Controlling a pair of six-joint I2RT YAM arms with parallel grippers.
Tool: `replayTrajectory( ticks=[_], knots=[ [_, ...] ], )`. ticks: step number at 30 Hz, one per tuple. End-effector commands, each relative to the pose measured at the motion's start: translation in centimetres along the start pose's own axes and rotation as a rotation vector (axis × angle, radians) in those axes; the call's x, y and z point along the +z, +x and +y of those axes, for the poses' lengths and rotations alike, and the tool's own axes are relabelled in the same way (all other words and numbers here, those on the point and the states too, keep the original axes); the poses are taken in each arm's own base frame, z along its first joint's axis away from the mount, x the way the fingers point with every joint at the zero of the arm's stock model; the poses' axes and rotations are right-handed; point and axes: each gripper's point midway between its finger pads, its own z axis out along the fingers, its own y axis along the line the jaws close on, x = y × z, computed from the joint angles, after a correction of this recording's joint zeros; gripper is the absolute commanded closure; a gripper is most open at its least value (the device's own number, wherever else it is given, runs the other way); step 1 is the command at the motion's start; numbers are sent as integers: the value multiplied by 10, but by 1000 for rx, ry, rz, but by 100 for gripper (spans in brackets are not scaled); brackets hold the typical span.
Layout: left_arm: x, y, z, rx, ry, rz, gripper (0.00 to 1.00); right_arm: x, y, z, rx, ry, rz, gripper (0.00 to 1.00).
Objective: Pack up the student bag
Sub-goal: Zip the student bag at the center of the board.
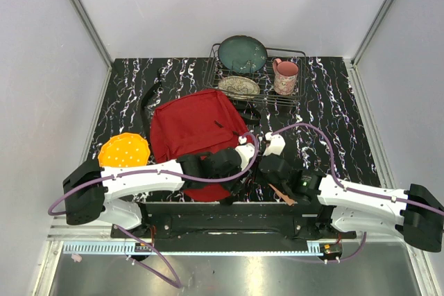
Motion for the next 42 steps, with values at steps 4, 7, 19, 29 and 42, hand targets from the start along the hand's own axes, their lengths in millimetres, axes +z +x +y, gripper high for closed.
replayTrajectory(
  ticks=[4, 7, 19, 29, 42],
  knots=[
    [6, -10, 3, -58, -33, -88, 79, -4, -29, 8, 45, 1, -90, 100],
    [5, -5, 7, -77, -45, -94, 95, -4, -30, 8, 49, 4, -95, 100],
    [-21, 5, 21, -238, -63, -235, 100, 0, -36, 3, 119, 25, -111, 100],
    [-27, 38, 14, -303, -14, -199, 100, 21, -54, 4, 142, 15, -121, 100],
    [-40, 65, 9, -379, 14, -196, 100, 55, -101, 5, 125, 4, -187, 100]
  ],
)
